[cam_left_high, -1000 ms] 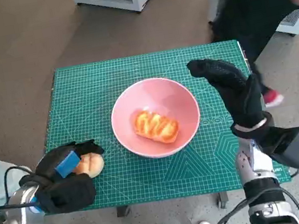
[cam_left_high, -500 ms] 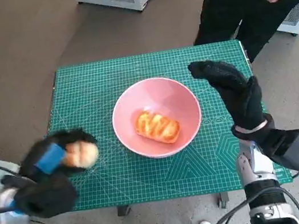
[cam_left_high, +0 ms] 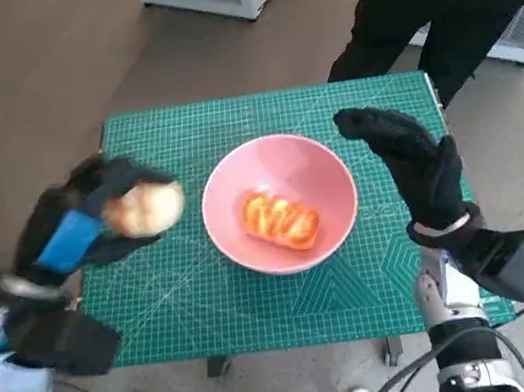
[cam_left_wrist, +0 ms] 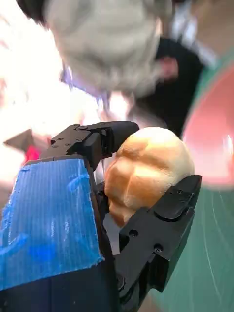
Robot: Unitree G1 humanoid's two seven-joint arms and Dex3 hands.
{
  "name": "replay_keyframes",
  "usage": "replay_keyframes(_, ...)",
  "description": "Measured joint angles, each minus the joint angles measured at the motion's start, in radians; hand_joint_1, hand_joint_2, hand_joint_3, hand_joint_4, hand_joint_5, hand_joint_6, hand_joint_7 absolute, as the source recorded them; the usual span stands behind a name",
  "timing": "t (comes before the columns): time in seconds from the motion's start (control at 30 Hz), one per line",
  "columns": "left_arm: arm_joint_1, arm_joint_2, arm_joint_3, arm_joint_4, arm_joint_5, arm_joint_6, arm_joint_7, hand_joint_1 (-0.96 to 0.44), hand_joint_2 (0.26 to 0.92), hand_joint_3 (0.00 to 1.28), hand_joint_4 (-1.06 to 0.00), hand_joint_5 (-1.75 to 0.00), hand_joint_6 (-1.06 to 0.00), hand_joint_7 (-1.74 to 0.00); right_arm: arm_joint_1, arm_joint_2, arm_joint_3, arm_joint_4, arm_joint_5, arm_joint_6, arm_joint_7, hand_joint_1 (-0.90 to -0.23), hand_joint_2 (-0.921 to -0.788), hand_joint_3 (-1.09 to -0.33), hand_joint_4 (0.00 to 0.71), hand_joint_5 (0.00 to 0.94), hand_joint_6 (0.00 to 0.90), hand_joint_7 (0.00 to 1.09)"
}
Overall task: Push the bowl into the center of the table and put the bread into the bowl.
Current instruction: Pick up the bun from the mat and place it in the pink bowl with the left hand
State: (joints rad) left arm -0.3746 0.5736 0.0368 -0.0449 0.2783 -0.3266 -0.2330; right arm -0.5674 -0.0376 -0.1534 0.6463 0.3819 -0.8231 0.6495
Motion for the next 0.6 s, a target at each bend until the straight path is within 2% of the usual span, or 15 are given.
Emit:
replay_keyframes(0.3,-0.065,-0.098,-0.128,-0.006,0.131,0.052,0.013,0.00,0.906,0.01,-0.83,-1.04,-0.69,-1.06,0.003,-0.004,-0.003,-0.002,-0.003,-0.001,-0.003,-0.737,-0.921,-0.860,0.181,0.001,-0.001,0.58)
replay_keyframes(0.6,-0.144,-0.181,-0.235,0.111,0.239,0.043,0.075,0.00,0.915,0.01,-0.82,-1.00,-0.66,-1.16,0.006,-0.005,-0.004,-0.003,-0.005,-0.003,-0.006,-0.736,-0.921,-0.861,0.181,0.000,-0.001,0.58)
